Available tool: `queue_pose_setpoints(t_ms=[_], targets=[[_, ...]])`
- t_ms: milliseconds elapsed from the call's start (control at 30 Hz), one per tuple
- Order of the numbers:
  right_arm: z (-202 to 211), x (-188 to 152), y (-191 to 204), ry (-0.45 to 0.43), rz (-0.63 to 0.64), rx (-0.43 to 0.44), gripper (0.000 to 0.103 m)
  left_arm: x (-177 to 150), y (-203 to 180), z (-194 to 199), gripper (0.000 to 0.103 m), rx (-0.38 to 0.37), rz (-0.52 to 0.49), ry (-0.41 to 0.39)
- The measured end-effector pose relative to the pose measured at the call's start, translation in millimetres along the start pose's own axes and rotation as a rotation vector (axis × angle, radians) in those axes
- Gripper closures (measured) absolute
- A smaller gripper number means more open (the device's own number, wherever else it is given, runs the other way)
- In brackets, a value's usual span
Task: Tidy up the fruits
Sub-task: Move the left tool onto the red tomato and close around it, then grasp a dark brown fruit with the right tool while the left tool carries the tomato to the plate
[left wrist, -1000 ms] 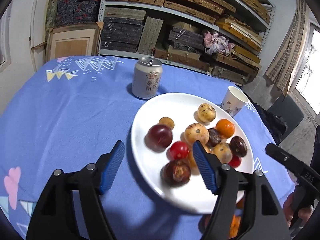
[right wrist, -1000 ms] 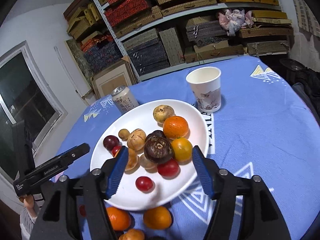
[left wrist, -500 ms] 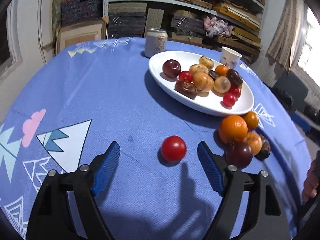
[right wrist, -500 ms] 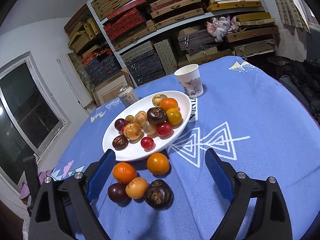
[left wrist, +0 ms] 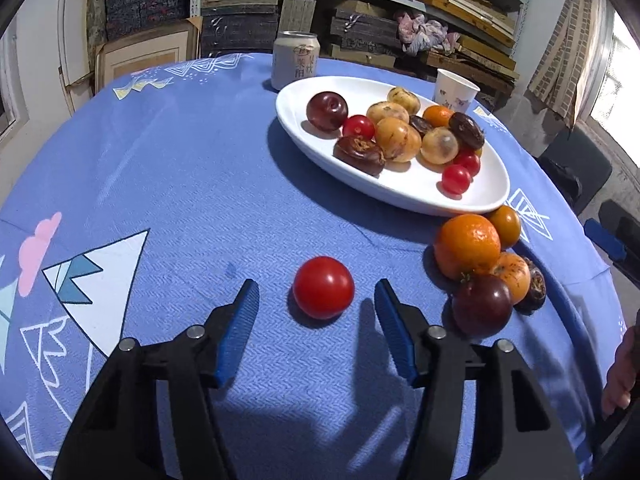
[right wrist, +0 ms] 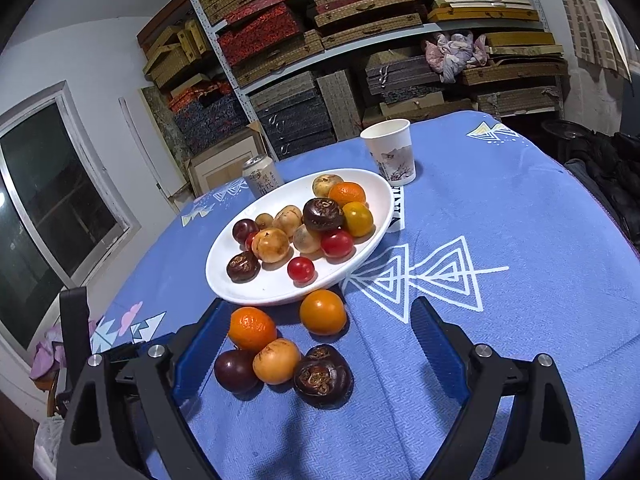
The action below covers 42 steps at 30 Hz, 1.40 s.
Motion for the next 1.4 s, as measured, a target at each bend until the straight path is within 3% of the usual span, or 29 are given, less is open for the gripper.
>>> queue_pose_setpoints(t_ms=[233, 300, 400, 533, 800, 933, 1100, 1400], targets=[[-13, -15, 18, 0.106, 0.139, -0.064, 0.011, 6, 0, -4, 0.045, 0.012, 0.006, -0.014], [-18, -22, 24, 0.145, 0.213, -0.109, 0.011, 6, -1, -7, 0.063, 0.004, 0.003, 0.004], [-22, -34, 31, 0.186, 0.288, -0.145, 0.018, 6, -2, -6, 0.072, -0.016, -0.006, 0.009], [-31, -44, 31, 0.233, 0.322, -0.161, 0.04, 4, -5, -6, 0.072, -0.006, -0.023, 0.009], [-43, -45, 33, 0.278, 0.328, -0.132, 0.041, 3, -3, -6, 0.072, -0.007, -0.02, 0.015], [-50, -45, 35, 0.299, 0.324, -0.099, 0.057, 3, -3, -7, 0.072, -0.006, -0.021, 0.016], [-46, -45, 36, 0.285, 0.318, -0.093, 0.059, 3, -3, -6, 0.072, -0.009, -0.016, 0.011], [-16, -22, 21, 0.164, 0.211, -0.067, 0.059, 4, -3, 7, 0.073, -0.011, -0.018, -0.05]])
Point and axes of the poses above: each gripper's, at about its wrist camera, not at the fingertips, and z roughly against the way its jaws point, y to its left, x to its top, the point moved 4 cm from there along -z, roughly the way its jaws point, and after that the axes turned 11 degrees about z, right-handed, at the moved point
